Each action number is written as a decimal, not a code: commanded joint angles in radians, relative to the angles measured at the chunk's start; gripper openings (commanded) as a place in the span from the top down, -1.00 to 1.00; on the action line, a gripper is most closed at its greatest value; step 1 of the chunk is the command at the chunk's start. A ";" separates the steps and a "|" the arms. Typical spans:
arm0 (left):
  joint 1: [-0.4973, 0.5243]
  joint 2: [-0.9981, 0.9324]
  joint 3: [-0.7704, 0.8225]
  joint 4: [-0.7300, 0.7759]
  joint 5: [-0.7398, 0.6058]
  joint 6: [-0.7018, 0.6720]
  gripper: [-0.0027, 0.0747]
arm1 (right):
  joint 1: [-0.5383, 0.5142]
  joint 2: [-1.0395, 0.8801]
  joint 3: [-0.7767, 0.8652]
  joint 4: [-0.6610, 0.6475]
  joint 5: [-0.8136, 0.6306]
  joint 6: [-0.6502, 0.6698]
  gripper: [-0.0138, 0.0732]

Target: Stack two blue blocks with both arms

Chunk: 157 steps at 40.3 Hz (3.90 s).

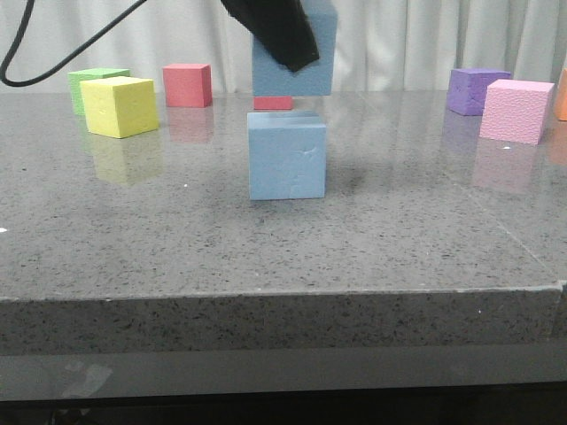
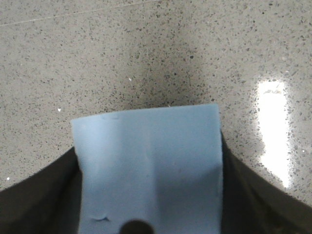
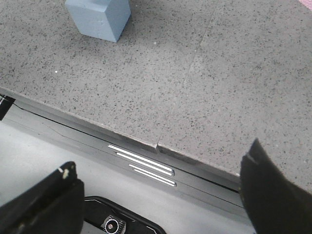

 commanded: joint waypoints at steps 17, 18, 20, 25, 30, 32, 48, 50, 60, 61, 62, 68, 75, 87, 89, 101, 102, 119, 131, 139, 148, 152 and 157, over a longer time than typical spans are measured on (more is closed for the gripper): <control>-0.002 -0.042 -0.009 -0.031 0.018 -0.043 0.19 | -0.006 0.002 -0.026 0.001 -0.063 -0.004 -0.81; -0.002 -0.042 -0.008 -0.031 0.018 -0.048 0.19 | -0.006 0.002 -0.026 0.001 -0.063 -0.004 -0.81; -0.002 -0.042 -0.001 -0.025 0.018 -0.048 0.19 | -0.006 0.002 -0.026 0.001 -0.063 -0.004 -0.81; -0.002 -0.042 0.005 0.001 0.018 -0.048 0.19 | -0.006 0.002 -0.026 0.001 -0.063 -0.004 -0.81; -0.002 -0.042 0.005 0.001 0.018 -0.032 0.19 | -0.006 0.002 -0.026 0.001 -0.063 -0.004 -0.81; -0.002 -0.042 0.005 -0.002 0.018 -0.026 0.19 | -0.006 0.002 -0.026 0.001 -0.063 -0.004 -0.81; -0.002 -0.042 0.011 -0.029 0.018 -0.005 -0.24 | -0.006 0.002 -0.026 0.001 -0.063 -0.004 -0.81; -0.002 -0.042 0.010 -0.029 0.018 -0.005 -0.28 | -0.006 0.002 -0.026 0.001 -0.063 -0.004 -0.81; -0.002 -0.042 0.010 -0.029 0.018 -0.005 -0.53 | -0.006 0.002 -0.026 0.001 -0.063 -0.004 -0.81; -0.002 -0.042 0.010 -0.029 0.018 -0.005 -0.56 | -0.006 0.002 -0.026 0.001 -0.063 -0.004 -0.81; -0.002 -0.042 0.010 -0.029 0.018 -0.005 -0.59 | -0.006 0.002 -0.026 0.001 -0.063 -0.004 -0.81; -0.002 -0.042 0.010 -0.029 0.018 -0.005 -0.68 | -0.006 0.002 -0.026 0.001 -0.063 -0.004 -0.81; -0.002 -0.042 0.010 -0.025 0.013 -0.005 -0.68 | -0.006 0.002 -0.026 0.001 -0.063 -0.004 -0.81; -0.002 -0.070 -0.033 -0.010 0.015 -0.019 -0.68 | -0.006 0.002 -0.026 0.001 -0.063 -0.004 -0.81; -0.002 -0.086 -0.035 -0.010 0.015 -0.027 -0.68 | -0.006 0.002 -0.026 0.001 -0.063 -0.004 -0.81; -0.002 -0.186 -0.035 -0.010 0.017 -0.253 -0.68 | -0.006 0.002 -0.026 0.001 -0.063 -0.004 -0.81; -0.002 -0.193 -0.035 -0.010 0.017 -0.296 -0.68 | -0.006 0.002 -0.026 0.001 -0.063 -0.004 -0.81; -0.002 -0.492 0.073 0.110 0.012 -0.859 -0.67 | -0.006 0.002 -0.026 0.001 -0.063 -0.004 -0.81; -0.002 -0.867 0.589 0.241 -0.182 -1.019 -0.67 | -0.006 0.002 -0.026 0.001 -0.066 -0.004 -0.81; -0.002 -1.080 0.868 0.292 -0.285 -1.112 -0.67 | -0.006 0.002 -0.025 0.001 -0.061 -0.004 -0.81; -0.002 -1.238 1.061 0.273 -0.375 -1.112 -0.67 | -0.006 0.002 -0.025 0.001 -0.064 -0.004 -0.81; -0.002 -1.256 1.096 0.265 -0.407 -1.112 -0.67 | -0.006 0.002 -0.025 0.001 -0.064 -0.004 -0.81; -0.002 -1.258 1.104 0.267 -0.415 -1.112 -0.64 | -0.006 0.002 -0.025 0.001 -0.065 -0.004 -0.78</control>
